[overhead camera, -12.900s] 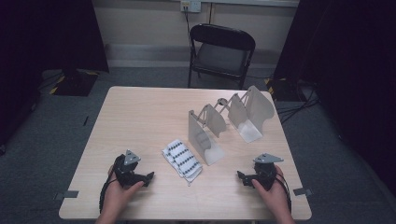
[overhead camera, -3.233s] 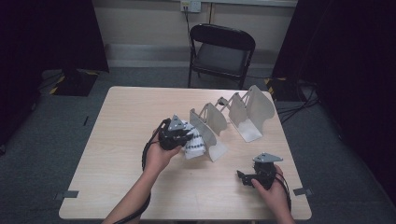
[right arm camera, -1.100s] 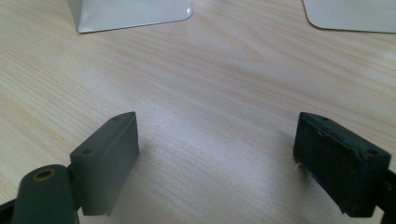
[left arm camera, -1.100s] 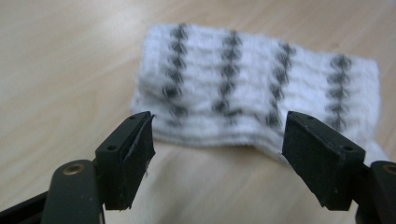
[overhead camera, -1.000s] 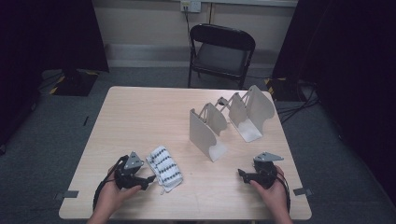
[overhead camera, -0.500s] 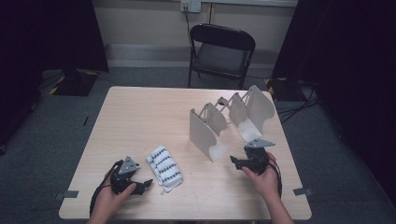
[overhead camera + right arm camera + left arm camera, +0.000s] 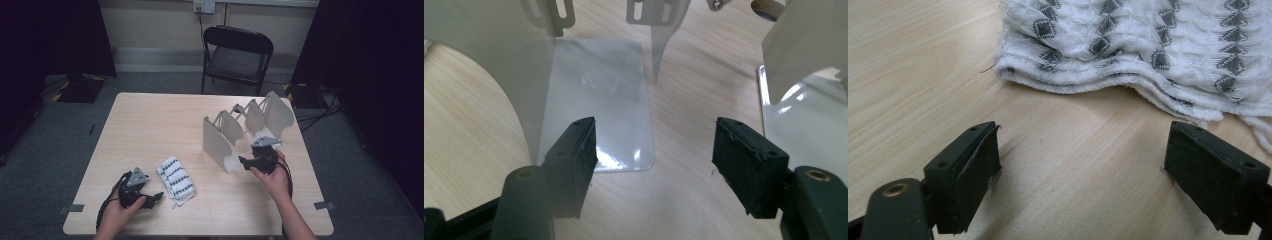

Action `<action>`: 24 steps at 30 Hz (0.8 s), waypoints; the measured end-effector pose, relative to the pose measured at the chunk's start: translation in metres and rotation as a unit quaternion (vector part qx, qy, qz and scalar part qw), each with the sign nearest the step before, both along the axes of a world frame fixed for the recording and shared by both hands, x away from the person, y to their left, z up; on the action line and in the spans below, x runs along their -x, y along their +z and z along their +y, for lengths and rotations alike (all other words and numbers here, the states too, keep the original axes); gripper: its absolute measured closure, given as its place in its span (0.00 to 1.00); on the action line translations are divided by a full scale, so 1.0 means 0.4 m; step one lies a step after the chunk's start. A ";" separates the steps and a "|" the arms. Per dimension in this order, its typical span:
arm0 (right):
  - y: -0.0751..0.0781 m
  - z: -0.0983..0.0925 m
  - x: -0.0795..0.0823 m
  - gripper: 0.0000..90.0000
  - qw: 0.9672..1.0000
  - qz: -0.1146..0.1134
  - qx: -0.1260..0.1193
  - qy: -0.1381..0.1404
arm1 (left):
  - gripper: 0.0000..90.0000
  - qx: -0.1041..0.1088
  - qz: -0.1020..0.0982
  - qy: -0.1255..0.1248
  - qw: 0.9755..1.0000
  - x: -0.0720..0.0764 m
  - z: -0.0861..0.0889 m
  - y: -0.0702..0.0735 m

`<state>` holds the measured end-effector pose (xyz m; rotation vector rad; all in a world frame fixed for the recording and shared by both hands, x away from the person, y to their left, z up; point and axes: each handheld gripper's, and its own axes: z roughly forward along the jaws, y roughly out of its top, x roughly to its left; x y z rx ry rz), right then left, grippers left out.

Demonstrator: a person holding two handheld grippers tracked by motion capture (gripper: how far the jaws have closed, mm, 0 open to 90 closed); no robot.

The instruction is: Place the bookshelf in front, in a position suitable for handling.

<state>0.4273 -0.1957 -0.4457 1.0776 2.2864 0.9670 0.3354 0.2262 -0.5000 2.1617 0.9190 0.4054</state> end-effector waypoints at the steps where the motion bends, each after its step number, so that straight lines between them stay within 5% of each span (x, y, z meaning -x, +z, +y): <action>1: 0.003 0.006 -0.005 0.38 1.000 -0.004 0.006 0.001 | 0.16 0.000 0.000 0.000 1.000 0.000 0.000 0.000; 14: 0.022 0.035 -0.051 0.42 1.000 -0.006 0.019 0.005 | 0.16 0.000 0.000 0.000 1.000 0.000 0.000 0.000; 24: 0.036 0.043 -0.080 0.52 1.000 -0.001 -0.001 -0.010 | 0.16 0.001 -0.001 0.000 1.000 0.000 0.000 -0.001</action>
